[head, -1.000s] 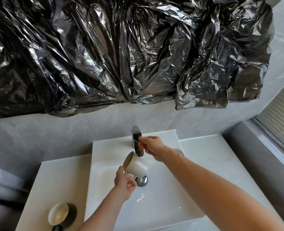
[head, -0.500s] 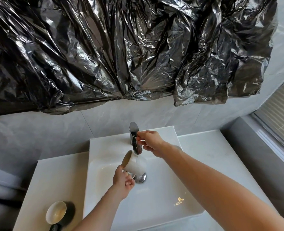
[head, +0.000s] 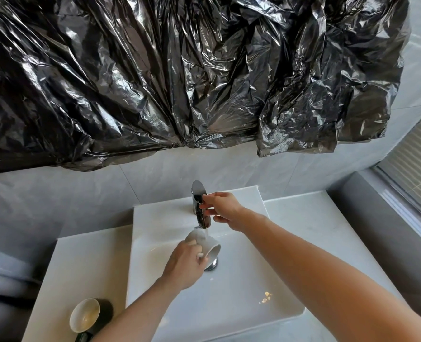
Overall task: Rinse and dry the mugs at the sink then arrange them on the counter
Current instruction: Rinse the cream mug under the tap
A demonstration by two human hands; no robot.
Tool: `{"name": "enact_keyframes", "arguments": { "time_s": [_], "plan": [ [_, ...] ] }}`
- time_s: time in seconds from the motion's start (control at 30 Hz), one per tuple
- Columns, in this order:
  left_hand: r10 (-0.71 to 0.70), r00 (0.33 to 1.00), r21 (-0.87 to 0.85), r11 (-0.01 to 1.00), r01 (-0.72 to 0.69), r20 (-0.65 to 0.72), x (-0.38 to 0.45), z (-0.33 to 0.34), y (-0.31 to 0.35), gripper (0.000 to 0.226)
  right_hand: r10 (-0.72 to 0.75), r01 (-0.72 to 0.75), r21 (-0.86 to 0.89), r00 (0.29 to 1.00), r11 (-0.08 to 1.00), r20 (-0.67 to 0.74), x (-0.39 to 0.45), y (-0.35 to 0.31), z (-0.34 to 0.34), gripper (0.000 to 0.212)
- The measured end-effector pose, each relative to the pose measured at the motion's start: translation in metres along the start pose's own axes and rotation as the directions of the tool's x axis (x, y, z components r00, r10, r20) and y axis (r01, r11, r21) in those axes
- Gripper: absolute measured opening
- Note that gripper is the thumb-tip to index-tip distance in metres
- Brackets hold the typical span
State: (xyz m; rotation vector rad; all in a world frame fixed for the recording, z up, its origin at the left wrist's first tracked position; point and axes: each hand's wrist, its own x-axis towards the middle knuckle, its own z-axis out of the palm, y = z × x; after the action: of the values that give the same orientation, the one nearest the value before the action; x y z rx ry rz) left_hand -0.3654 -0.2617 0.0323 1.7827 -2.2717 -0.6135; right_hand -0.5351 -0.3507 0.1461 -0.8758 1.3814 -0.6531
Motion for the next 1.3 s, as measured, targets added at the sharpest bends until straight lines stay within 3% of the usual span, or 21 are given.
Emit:
{"name": "enact_keyframes", "arguments": {
  "time_s": [0.2, 0.3, 0.37, 0.43, 0.5, 0.57, 0.63, 0.7, 0.87, 1.17, 1.3],
  "plan": [
    [0.066, 0.998, 0.052, 0.997, -0.065, -0.023, 0.003, -0.001, 0.013, 0.044, -0.009, 0.009, -0.013, 1.000, 1.000, 0.003, -0.003, -0.001, 0.000, 0.014],
    [-0.044, 0.997, -0.017, 0.999, 0.043, -0.058, 0.000, 0.001, 0.015, 0.048, -0.019, 0.020, -0.020, 1.000, 1.000, 0.005, -0.004, 0.000, -0.001, 0.017],
    [-0.251, 0.966, -0.215, 0.949, 0.232, -0.067, -0.001, -0.002, 0.016, 0.047, -0.024, 0.024, -0.025, 1.000, 0.999, 0.005, -0.003, -0.001, -0.002, 0.017],
    [-0.470, 0.882, -0.452, 0.779, 0.436, 0.041, -0.001, -0.004, 0.012, 0.041, -0.026, 0.026, -0.024, 1.000, 0.999, 0.003, -0.003, -0.001, -0.002, 0.016],
    [-0.616, 0.753, -0.691, 0.439, 0.574, 0.233, -0.002, -0.004, 0.005, 0.033, -0.023, 0.023, -0.020, 1.000, 1.000, 0.004, -0.003, -0.001, -0.002, 0.015],
    [-0.664, 0.638, -0.802, 0.096, 0.590, 0.389, -0.004, 0.001, -0.001, 0.028, -0.022, 0.022, -0.012, 1.000, 1.000, 0.005, -0.004, 0.000, -0.002, 0.014],
    [-0.671, 0.574, -0.825, -0.103, 0.556, 0.470, -0.006, 0.004, -0.003, 0.026, -0.022, 0.022, 0.001, 1.000, 1.000, 0.004, -0.004, 0.000, -0.001, 0.013],
    [-0.639, 0.556, -0.826, -0.245, 0.508, 0.531, -0.008, 0.002, 0.001, 0.025, -0.023, 0.023, 0.006, 1.000, 1.000, -0.002, -0.005, 0.000, -0.001, 0.013],
    [-0.535, 0.576, -0.785, -0.459, 0.416, 0.618, -0.008, -0.001, 0.014, 0.039, -0.022, 0.022, 0.003, 1.000, 1.000, -0.004, -0.006, 0.001, 0.000, 0.011],
    [-0.454, 0.601, -0.690, -0.683, 0.240, 0.658, 0.003, -0.006, 0.037, 0.031, -0.021, 0.021, 0.023, 1.000, 1.000, -0.014, -0.005, 0.003, 0.001, 0.012],
    [-0.487, 0.584, -0.671, -0.729, 0.138, 0.649, 0.011, -0.007, 0.049, 0.030, -0.016, 0.017, 0.022, 1.000, 1.000, -0.023, -0.007, 0.002, 0.002, 0.016]
  ]
}}
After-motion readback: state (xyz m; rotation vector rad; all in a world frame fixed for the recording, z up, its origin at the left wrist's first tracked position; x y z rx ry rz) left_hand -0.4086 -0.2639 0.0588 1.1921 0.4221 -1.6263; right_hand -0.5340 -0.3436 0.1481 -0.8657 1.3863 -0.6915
